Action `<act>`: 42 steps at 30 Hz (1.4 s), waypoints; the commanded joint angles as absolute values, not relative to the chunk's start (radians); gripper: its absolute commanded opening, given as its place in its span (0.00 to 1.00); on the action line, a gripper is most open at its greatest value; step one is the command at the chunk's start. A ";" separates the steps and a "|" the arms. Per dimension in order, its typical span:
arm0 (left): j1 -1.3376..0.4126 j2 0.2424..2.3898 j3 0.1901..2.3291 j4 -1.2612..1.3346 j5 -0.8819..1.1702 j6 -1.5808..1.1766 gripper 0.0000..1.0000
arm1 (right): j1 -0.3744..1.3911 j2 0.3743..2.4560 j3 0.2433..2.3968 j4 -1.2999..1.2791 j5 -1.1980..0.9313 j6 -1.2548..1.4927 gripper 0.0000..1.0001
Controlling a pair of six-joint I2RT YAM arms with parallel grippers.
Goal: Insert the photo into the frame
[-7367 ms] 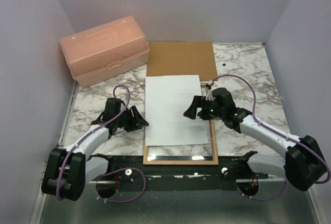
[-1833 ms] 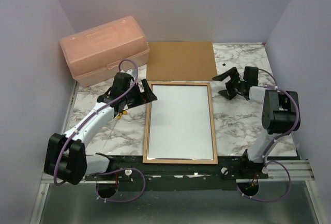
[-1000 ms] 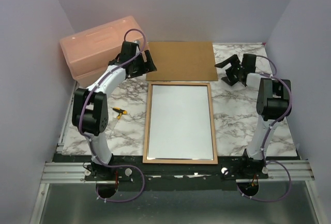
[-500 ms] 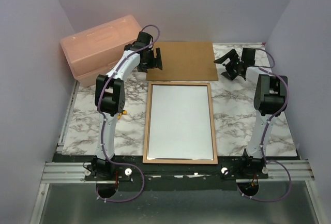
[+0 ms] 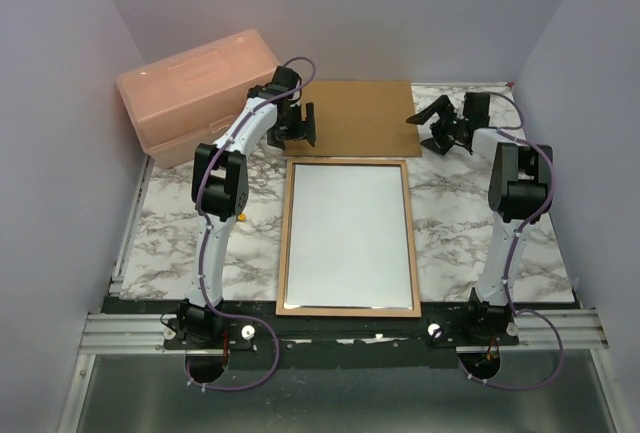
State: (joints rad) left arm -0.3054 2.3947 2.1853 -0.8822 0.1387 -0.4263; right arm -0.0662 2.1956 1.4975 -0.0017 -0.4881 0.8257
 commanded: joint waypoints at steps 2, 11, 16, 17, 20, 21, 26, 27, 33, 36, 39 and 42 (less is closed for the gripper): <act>-0.319 2.409 2.224 -0.920 0.134 -0.395 0.86 | -0.054 2.205 1.439 0.023 -0.623 0.878 1.00; -0.331 2.407 2.232 -0.918 0.164 -0.376 0.86 | -0.055 2.133 1.412 0.170 -0.733 0.983 1.00; -0.345 2.399 2.229 -0.911 0.176 -0.365 0.86 | -0.061 2.089 1.381 0.261 -0.766 1.029 1.00; -0.348 2.396 2.225 -0.910 0.175 -0.361 0.86 | -0.064 2.079 1.368 0.281 -0.770 1.044 1.00; -0.353 2.390 2.204 -0.904 0.178 -0.355 0.86 | -0.073 2.054 1.335 0.332 -0.775 1.067 0.99; -0.355 2.390 2.197 -0.904 0.181 -0.354 0.86 | -0.075 2.046 1.324 0.339 -0.775 1.068 0.99; -0.387 2.382 2.175 -0.907 0.180 -0.337 0.85 | -0.084 2.022 1.283 0.389 -0.793 1.095 0.99; -0.393 2.380 2.175 -0.910 0.186 -0.336 0.85 | -0.084 2.019 1.274 0.405 -0.802 1.108 0.99; -0.410 2.324 2.094 -0.884 0.186 -0.343 0.84 | -0.083 1.935 1.178 0.438 -0.831 1.149 0.99; -0.410 2.248 1.988 -0.831 0.173 -0.351 0.84 | -0.082 1.852 1.094 0.419 -0.832 1.126 0.99; -0.409 2.170 1.913 -0.799 0.155 -0.354 0.85 | -0.079 1.756 0.987 0.378 -0.824 1.092 0.99; -0.410 2.103 1.848 -0.779 0.134 -0.363 0.85 | -0.076 1.669 0.913 0.249 -0.776 0.991 0.99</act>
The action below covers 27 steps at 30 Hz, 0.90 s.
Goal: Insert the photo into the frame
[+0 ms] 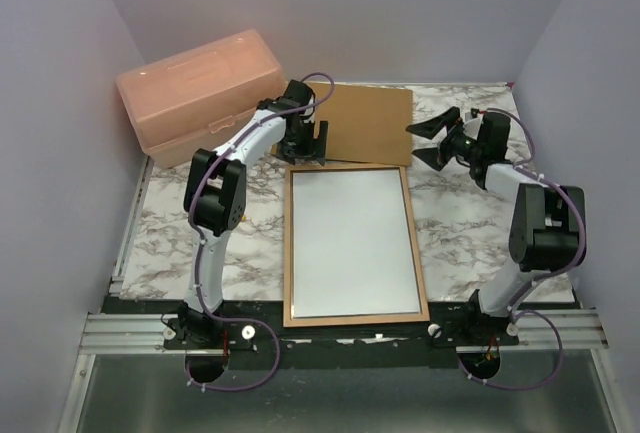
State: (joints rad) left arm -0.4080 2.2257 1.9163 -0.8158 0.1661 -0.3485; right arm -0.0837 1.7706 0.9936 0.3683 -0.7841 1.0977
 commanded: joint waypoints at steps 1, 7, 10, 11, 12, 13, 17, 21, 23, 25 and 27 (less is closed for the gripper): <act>-0.410 2.081 1.828 -0.772 0.125 -0.366 0.85 | -0.075 1.642 0.904 0.180 -0.733 0.938 0.99; -0.410 1.935 1.692 -0.715 0.094 -0.382 0.85 | -0.084 1.658 0.968 0.011 -0.552 0.816 0.99; -0.408 1.864 1.634 -0.686 0.124 -0.390 0.85 | -0.093 1.748 1.043 0.002 -0.552 0.799 0.97; -0.408 1.835 1.613 -0.675 0.139 -0.394 0.85 | -0.095 1.783 1.070 0.002 -0.555 0.796 0.96; -0.407 1.811 1.594 -0.664 0.156 -0.399 0.85 | -0.099 1.812 1.092 0.002 -0.565 0.795 0.94; -0.405 1.784 1.569 -0.651 0.175 -0.408 0.85 | -0.101 1.847 1.115 0.002 -0.576 0.791 0.93; -0.398 1.686 1.453 -0.576 0.290 -0.462 0.85 | -0.101 1.958 1.173 0.034 -0.607 0.806 0.87; -0.397 1.592 1.324 -0.492 0.388 -0.518 0.85 | -0.100 2.048 1.221 0.091 -0.642 0.831 0.80; -0.397 1.553 1.268 -0.452 0.418 -0.536 0.85 | -0.100 2.088 1.246 0.112 -0.662 0.846 0.77; -0.395 1.531 1.227 -0.421 0.458 -0.549 0.85 | -0.101 2.128 1.267 0.134 -0.683 0.863 0.73; -0.393 1.517 1.197 -0.398 0.492 -0.563 0.85 | -0.099 2.160 1.281 0.170 -0.690 0.881 0.69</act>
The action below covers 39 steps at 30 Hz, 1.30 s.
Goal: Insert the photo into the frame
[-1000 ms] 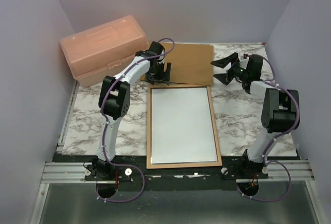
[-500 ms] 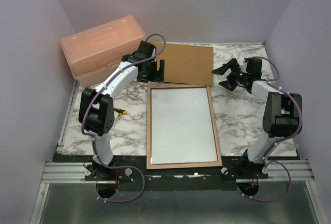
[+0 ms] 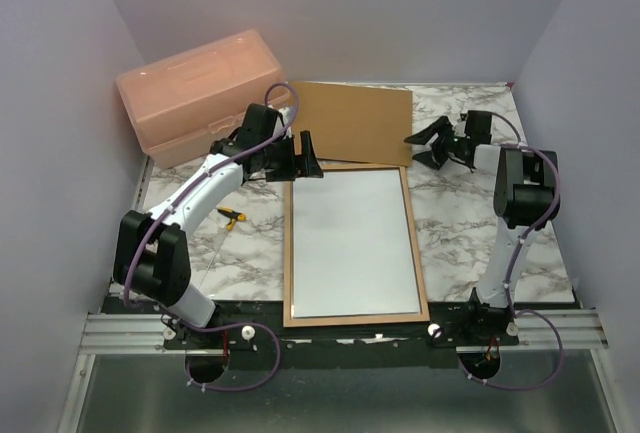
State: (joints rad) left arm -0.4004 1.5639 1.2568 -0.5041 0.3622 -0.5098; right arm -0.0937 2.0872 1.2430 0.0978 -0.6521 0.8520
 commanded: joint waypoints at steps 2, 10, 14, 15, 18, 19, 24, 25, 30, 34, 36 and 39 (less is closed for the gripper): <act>-0.393 1.511 1.175 -0.377 0.518 -0.574 0.85 | -0.100 2.199 1.311 0.191 -0.699 0.892 0.65; -0.393 1.513 1.132 -0.319 0.577 -0.589 0.85 | -0.080 2.313 1.415 0.294 -0.758 0.967 0.42; -0.393 1.508 1.126 -0.278 0.622 -0.613 0.85 | -0.071 2.311 1.409 0.361 -0.793 1.004 0.16; -0.393 1.501 1.122 -0.276 0.625 -0.616 0.85 | -0.072 2.307 1.400 0.375 -0.802 1.013 0.10; -0.393 1.479 1.114 -0.287 0.615 -0.610 0.85 | -0.071 2.261 1.374 0.391 -0.802 1.018 0.00; -0.393 1.468 1.112 -0.296 0.609 -0.606 0.85 | -0.071 2.236 1.364 0.394 -0.803 1.017 0.00; -0.393 1.405 1.090 -0.336 0.581 -0.595 0.85 | -0.071 2.064 1.328 0.341 -0.784 0.984 0.00; -0.393 1.391 1.085 -0.344 0.572 -0.593 0.84 | -0.071 2.016 1.325 0.312 -0.771 0.971 0.00; -0.393 1.307 1.062 -0.404 0.527 -0.582 0.85 | -0.072 1.791 1.346 0.135 -0.704 0.868 0.00; -0.393 1.239 1.040 -0.445 0.505 -0.578 0.85 | -0.071 1.628 1.439 -0.115 -0.630 0.719 0.00; -0.393 1.197 1.025 -0.459 0.493 -0.581 0.85 | -0.071 1.539 1.480 -0.218 -0.578 0.642 0.00; -0.393 1.133 1.001 -0.479 0.471 -0.586 0.85 | -0.071 1.430 1.517 -0.313 -0.521 0.523 0.00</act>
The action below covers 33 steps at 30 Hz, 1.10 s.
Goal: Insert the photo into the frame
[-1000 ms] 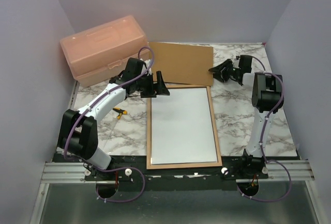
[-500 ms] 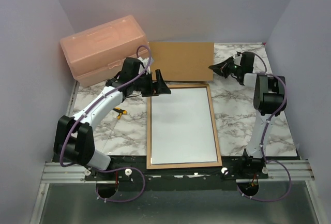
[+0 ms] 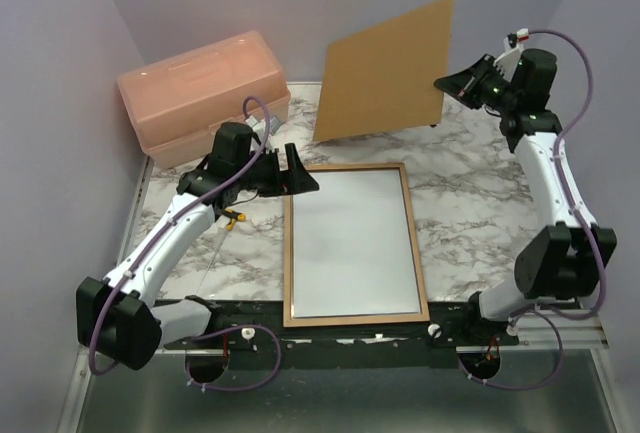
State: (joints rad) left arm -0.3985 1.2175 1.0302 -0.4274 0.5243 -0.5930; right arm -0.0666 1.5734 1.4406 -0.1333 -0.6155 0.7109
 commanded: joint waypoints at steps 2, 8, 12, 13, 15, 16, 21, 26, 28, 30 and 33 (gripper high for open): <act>-0.393 1.096 0.985 -0.494 0.462 -0.589 0.85 | -0.071 1.367 1.536 -0.365 -0.501 0.460 0.00; -0.393 0.992 0.919 -0.519 0.445 -0.606 0.85 | -0.068 1.258 1.594 -0.484 -0.519 0.276 0.01; -0.393 0.938 0.874 -0.530 0.424 -0.616 0.85 | -0.050 1.191 1.586 -0.499 -0.452 0.192 0.01; -0.392 0.928 0.863 -0.531 0.421 -0.618 0.85 | -0.045 1.178 1.577 -0.496 -0.438 0.173 0.01; -0.392 0.912 0.844 -0.529 0.417 -0.626 0.85 | -0.031 1.164 1.564 -0.499 -0.402 0.137 0.01; -0.392 0.907 0.838 -0.528 0.416 -0.630 0.85 | -0.023 1.159 1.559 -0.500 -0.386 0.125 0.01; -0.393 0.889 0.814 -0.520 0.416 -0.641 0.85 | 0.028 1.125 1.529 -0.483 -0.309 0.061 0.01; -0.393 0.888 0.803 -0.521 0.414 -0.643 0.85 | 0.067 1.128 1.566 -0.496 -0.297 0.011 0.01; -0.393 0.890 0.798 -0.521 0.411 -0.644 0.85 | 0.078 1.142 1.600 -0.509 -0.331 0.011 0.01; -0.393 0.893 0.795 -0.517 0.414 -0.649 0.85 | 0.102 1.166 1.631 -0.532 -0.364 0.011 0.01; -0.393 0.891 0.789 -0.513 0.415 -0.664 0.85 | 0.175 1.202 1.660 -0.582 -0.367 -0.035 0.01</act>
State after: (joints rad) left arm -0.3985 0.9039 0.8040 -0.5186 0.4332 -0.6415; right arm 0.1055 1.1767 1.5867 -0.5858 -0.3351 0.0254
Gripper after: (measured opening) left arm 0.851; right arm 0.035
